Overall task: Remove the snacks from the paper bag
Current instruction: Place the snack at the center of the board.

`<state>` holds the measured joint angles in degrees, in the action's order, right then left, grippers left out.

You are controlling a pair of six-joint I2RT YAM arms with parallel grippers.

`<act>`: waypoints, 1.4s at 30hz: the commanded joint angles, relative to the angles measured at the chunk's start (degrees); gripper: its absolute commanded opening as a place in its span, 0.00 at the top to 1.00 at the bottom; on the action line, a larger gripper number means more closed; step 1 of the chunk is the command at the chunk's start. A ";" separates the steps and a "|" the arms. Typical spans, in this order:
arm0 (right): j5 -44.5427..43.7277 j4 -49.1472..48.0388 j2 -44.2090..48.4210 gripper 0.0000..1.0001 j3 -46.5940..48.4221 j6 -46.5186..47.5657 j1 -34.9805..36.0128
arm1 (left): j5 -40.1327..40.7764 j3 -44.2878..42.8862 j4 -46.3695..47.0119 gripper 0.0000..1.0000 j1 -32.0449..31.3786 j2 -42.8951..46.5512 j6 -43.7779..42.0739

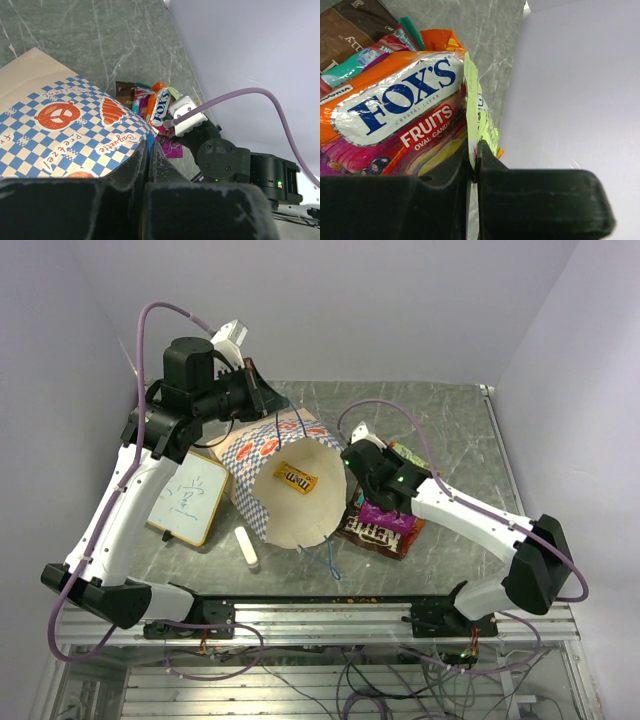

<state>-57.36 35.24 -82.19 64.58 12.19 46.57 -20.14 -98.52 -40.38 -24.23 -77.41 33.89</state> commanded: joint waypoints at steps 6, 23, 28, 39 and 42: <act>3.21 -3.17 0.26 0.89 -3.65 -1.11 -0.09 | -0.81 -0.17 3.23 0.93 -0.21 0.14 0.68; 17.53 9.25 9.00 0.42 7.50 -6.82 -0.12 | -0.34 0.15 3.66 0.93 -0.03 0.81 1.63; 29.29 6.08 13.77 0.33 3.11 -6.45 -0.13 | -1.02 0.70 4.48 0.93 -0.03 1.10 2.80; 63.74 -19.02 17.85 0.33 -4.13 -3.49 0.66 | -2.41 -0.48 6.36 0.93 -0.03 0.59 5.47; 65.71 -24.01 14.17 0.34 -5.49 -3.06 1.58 | -2.72 -3.29 5.44 0.93 -0.03 -0.95 4.79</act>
<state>-0.80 22.35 -64.71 61.19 7.70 47.13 -21.08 -97.93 -36.80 -24.21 -77.43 38.46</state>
